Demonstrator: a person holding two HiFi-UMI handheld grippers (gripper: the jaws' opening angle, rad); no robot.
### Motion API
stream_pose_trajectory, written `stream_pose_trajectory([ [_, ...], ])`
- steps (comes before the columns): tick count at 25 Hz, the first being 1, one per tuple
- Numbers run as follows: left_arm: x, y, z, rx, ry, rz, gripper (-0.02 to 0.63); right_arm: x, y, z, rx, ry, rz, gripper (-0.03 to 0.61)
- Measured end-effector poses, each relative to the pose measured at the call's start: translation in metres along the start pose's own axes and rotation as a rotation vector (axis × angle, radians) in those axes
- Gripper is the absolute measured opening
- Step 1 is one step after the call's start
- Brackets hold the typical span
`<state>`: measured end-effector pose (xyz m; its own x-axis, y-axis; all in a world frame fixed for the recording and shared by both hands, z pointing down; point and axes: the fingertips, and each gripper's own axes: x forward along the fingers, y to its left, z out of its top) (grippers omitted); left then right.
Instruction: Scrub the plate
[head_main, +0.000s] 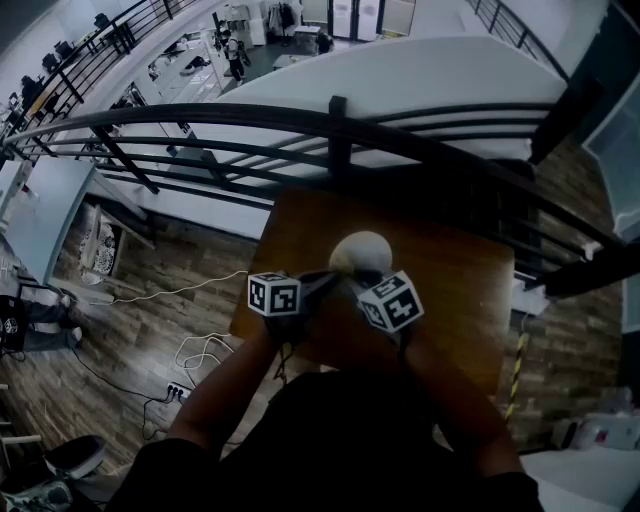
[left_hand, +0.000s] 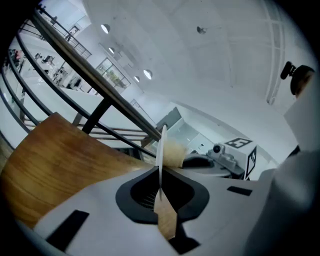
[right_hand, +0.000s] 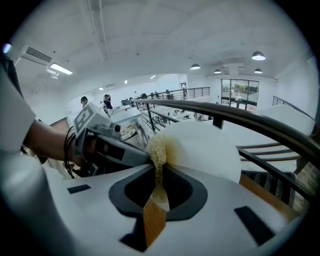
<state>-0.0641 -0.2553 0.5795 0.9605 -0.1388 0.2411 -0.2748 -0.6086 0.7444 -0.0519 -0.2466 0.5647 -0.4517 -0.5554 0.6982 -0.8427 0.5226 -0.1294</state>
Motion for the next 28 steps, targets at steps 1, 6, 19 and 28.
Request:
stream_pose_trajectory([
  [1, -0.002, 0.001, 0.003, 0.005, -0.008, 0.006, 0.018, 0.002, 0.003, -0.004, 0.002, 0.008, 0.008, 0.051],
  [6, -0.009, 0.006, 0.011, 0.028, -0.027, 0.020, 0.018, 0.001, -0.006, -0.030, 0.027, 0.052, 0.000, 0.051],
  [19, -0.006, -0.003, -0.010, 0.013, 0.036, -0.027, 0.020, -0.032, -0.067, -0.011, 0.079, -0.009, -0.154, 0.052],
  [28, -0.004, -0.015, 0.002, 0.019, -0.024, -0.031, 0.019, -0.018, 0.000, -0.002, 0.002, -0.001, -0.023, 0.051],
])
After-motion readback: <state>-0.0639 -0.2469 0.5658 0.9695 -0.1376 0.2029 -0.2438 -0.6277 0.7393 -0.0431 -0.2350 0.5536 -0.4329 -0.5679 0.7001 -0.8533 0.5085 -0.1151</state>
